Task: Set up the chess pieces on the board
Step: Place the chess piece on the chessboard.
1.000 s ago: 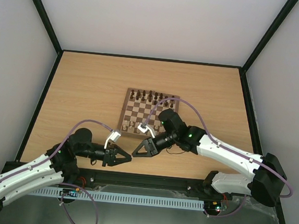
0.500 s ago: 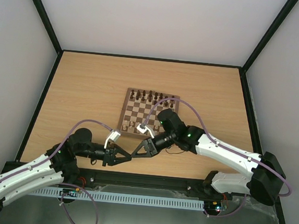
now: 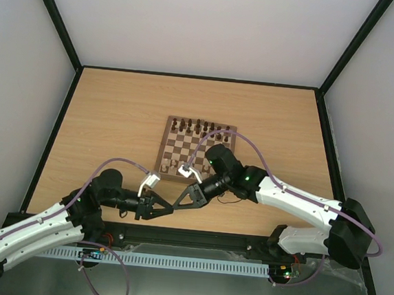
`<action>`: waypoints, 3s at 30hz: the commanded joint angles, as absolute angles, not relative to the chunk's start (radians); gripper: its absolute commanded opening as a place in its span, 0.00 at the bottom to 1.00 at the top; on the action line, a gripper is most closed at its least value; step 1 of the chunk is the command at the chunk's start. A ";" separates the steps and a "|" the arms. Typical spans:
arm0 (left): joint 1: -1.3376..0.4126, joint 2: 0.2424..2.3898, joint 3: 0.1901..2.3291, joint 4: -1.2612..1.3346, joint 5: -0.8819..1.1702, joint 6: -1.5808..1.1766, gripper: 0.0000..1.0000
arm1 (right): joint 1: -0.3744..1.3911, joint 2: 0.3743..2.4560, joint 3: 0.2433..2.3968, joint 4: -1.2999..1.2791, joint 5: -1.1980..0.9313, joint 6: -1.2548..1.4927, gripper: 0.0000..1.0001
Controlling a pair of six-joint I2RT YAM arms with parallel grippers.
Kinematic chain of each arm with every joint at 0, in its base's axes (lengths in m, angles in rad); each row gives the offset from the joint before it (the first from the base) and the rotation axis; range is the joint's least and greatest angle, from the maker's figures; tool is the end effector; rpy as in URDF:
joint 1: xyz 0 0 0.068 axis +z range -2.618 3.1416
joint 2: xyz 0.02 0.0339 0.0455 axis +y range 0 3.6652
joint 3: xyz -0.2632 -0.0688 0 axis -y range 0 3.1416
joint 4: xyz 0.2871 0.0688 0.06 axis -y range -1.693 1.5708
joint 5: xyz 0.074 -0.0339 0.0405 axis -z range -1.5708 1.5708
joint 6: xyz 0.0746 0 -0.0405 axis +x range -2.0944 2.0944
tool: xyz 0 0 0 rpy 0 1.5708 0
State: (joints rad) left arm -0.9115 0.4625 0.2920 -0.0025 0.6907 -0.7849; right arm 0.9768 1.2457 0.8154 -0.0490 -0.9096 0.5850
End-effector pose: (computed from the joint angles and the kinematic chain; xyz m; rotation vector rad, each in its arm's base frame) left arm 0.0893 -0.1928 0.2187 0.7326 1.9648 -1.7429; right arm 0.1349 0.3049 0.2424 -1.1247 2.1366 1.7934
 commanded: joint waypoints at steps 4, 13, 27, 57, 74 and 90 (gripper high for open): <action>-0.913 0.478 0.298 0.007 0.656 -0.777 0.19 | 0.998 1.255 0.810 -0.036 -0.934 0.575 0.05; -0.900 0.457 0.385 -0.127 0.502 -0.741 0.48 | 0.994 1.217 0.812 -0.118 -0.761 0.535 0.01; -0.887 0.561 0.573 -0.394 0.071 -0.728 0.61 | 0.990 1.184 0.958 -0.405 -0.053 0.483 0.01; -0.668 0.703 0.610 -0.382 0.000 -0.655 0.99 | 0.842 1.721 1.380 -0.696 0.152 0.369 0.01; -0.618 0.689 0.590 -0.356 0.067 -0.639 0.99 | 0.842 1.837 1.374 -0.686 0.121 0.347 0.01; -0.609 0.695 0.588 -0.349 0.084 -0.634 0.99 | 0.827 1.874 1.345 -0.655 0.094 0.335 0.02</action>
